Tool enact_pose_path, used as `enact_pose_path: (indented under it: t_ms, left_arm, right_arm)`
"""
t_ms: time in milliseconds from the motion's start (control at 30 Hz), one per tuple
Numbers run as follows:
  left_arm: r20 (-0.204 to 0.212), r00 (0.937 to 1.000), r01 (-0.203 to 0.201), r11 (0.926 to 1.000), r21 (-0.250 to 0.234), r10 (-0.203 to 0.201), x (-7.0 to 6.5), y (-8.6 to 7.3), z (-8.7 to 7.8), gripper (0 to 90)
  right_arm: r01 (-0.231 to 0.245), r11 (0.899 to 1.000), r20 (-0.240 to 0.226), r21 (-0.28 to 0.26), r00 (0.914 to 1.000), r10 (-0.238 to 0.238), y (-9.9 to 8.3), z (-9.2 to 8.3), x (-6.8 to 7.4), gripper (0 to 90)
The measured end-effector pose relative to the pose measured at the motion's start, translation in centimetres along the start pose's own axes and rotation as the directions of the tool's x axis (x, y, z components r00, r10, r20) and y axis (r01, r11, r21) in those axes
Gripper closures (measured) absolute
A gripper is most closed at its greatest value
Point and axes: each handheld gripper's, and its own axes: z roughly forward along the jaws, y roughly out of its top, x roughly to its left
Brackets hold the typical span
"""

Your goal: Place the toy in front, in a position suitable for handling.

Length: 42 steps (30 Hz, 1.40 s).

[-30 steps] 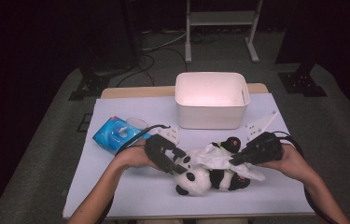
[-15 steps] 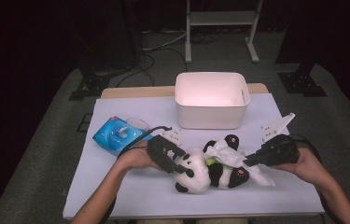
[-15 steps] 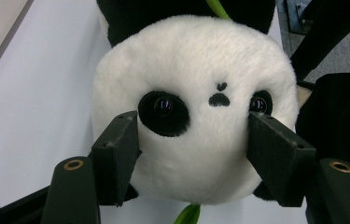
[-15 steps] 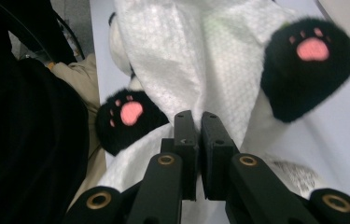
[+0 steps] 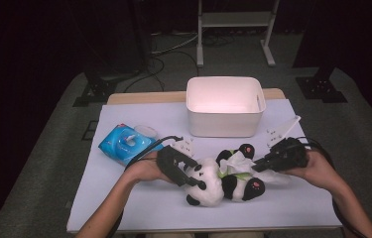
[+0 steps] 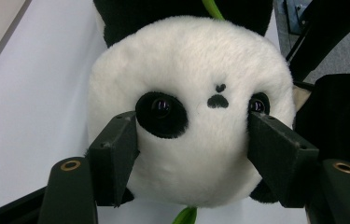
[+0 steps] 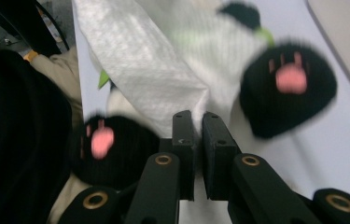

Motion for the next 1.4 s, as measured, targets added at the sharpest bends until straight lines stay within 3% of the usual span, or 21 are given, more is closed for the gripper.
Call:
enact_pose_path:
  t_ms: [100, 333, 567, 767, 867, 967, 1133, 1400]
  left_arm:
    - [0.002, 1.0, 0.002, 1.0, -0.003, -0.002, 0.0, 0.0, 0.0, 33.8]
    - [0.004, 1.0, -0.001, 1.0, -0.009, 0.001, -0.3, -0.1, 0.1, 33.8]
    - [0.006, 1.0, 0.002, 0.9998, -0.018, -0.002, -0.3, -0.2, 0.3, 34.0]
    - [0.006, 1.0, 0.006, 0.9999, -0.01, -0.006, -0.4, -0.2, 0.5, 32.7]
    - [0.005, 0.9999, 0.01, 0.9999, -0.006, -0.01, -0.6, -0.1, 0.7, 28.3]
    - [-0.003, 1.0, 0.005, 0.9999, -0.009, -0.005, -0.5, -0.1, 0.7, 28.5]
    - [-0.025, 0.9994, 0.024, 0.9996, -0.018, -0.024, -0.1, 0.1, 0.6, 29.9]
    - [-0.011, 0.9979, 0.064, 0.9974, -0.033, -0.064, 1.6, -0.1, 0.5, 27.3]
  right_arm:
    - [0.028, 0.999, -0.017, -0.018, 0.9994, -0.029, 1.5, 0.7, 0.0, 83.3]
    - [0.057, 0.998, -0.066, -0.011, 0.9962, -0.058, 4.5, 3.0, -0.1, 72.1]
    - [0.066, 0.998, -0.124, -0.013, 0.9901, -0.067, 5.7, 4.7, -0.1, 64.3]
    - [0.052, 0.999, -0.133, -0.009, 0.9897, -0.053, 5.7, 5.5, 0.1, 65.4]
    - [0.066, 0.998, -0.142, -0.016, 0.9875, -0.067, 5.5, 5.6, 0.4, 80.4]
    - [0.081, 0.996, -0.116, -0.029, 0.9898, -0.083, 5.0, 5.2, 0.7, 84.5]
    - [0.063, 0.997, -0.091, -0.038, 0.9936, -0.066, 3.9, 4.2, 0.7, 85.7]
    - [0.017, 1.0, -0.062, -0.025, 0.9979, -0.019, 1.1, 2.7, 0.4, 85.8]
